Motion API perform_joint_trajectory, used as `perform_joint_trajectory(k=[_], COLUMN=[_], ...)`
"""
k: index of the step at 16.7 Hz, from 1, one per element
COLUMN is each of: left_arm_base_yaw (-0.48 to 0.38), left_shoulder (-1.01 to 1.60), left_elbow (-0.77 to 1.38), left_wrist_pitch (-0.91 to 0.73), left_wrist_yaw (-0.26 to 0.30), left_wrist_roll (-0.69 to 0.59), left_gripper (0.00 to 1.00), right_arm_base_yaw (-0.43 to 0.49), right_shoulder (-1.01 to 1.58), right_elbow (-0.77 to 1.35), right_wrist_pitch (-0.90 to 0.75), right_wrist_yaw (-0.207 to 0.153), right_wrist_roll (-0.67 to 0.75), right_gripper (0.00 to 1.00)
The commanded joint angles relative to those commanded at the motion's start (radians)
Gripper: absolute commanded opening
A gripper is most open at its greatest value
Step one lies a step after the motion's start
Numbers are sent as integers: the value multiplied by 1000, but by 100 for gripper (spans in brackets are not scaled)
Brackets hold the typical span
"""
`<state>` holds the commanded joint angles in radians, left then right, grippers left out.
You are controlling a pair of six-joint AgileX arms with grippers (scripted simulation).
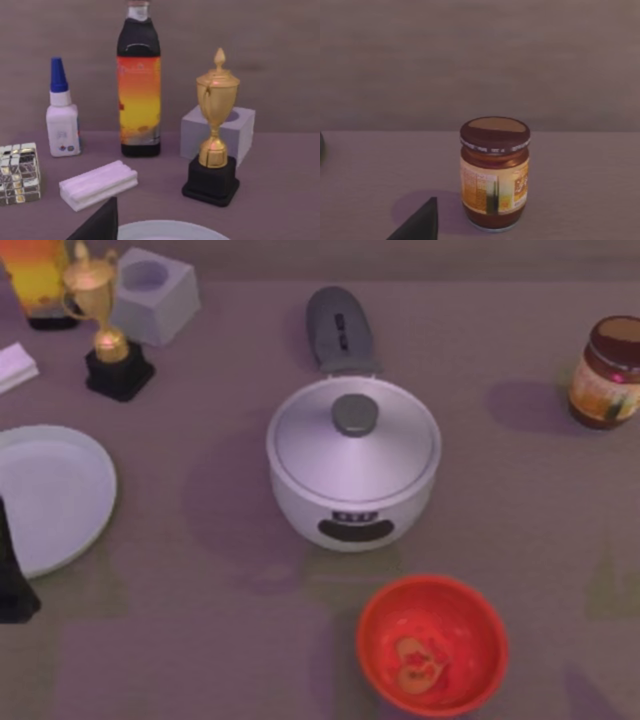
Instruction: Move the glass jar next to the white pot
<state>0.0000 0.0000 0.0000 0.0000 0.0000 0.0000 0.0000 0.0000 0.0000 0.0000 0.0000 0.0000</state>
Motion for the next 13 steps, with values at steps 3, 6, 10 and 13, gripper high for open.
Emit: perform_joint_trajectory(k=[3, 6, 10, 13], left_arm_base_yaw=[0, 0, 0, 0], left_shoulder=[0, 0, 0, 0], left_elbow=[0, 0, 0, 0], left_wrist_pitch=[0, 0, 0, 0], left_wrist_yaw=[0, 0, 0, 0], left_wrist_roll=[0, 0, 0, 0], left_gripper=[100, 100, 100, 100], right_arm_base_yaw=[1, 3, 0, -5], right_shoulder=[10, 102, 372, 676], right_elbow=[9, 90, 339, 627], right_wrist_pitch=[-9, -84, -266, -427], right_wrist_yaw=[-1, -8, -19, -28], right_wrist_roll=[-3, -26, -88, -150], right_gripper=[100, 100, 100, 100])
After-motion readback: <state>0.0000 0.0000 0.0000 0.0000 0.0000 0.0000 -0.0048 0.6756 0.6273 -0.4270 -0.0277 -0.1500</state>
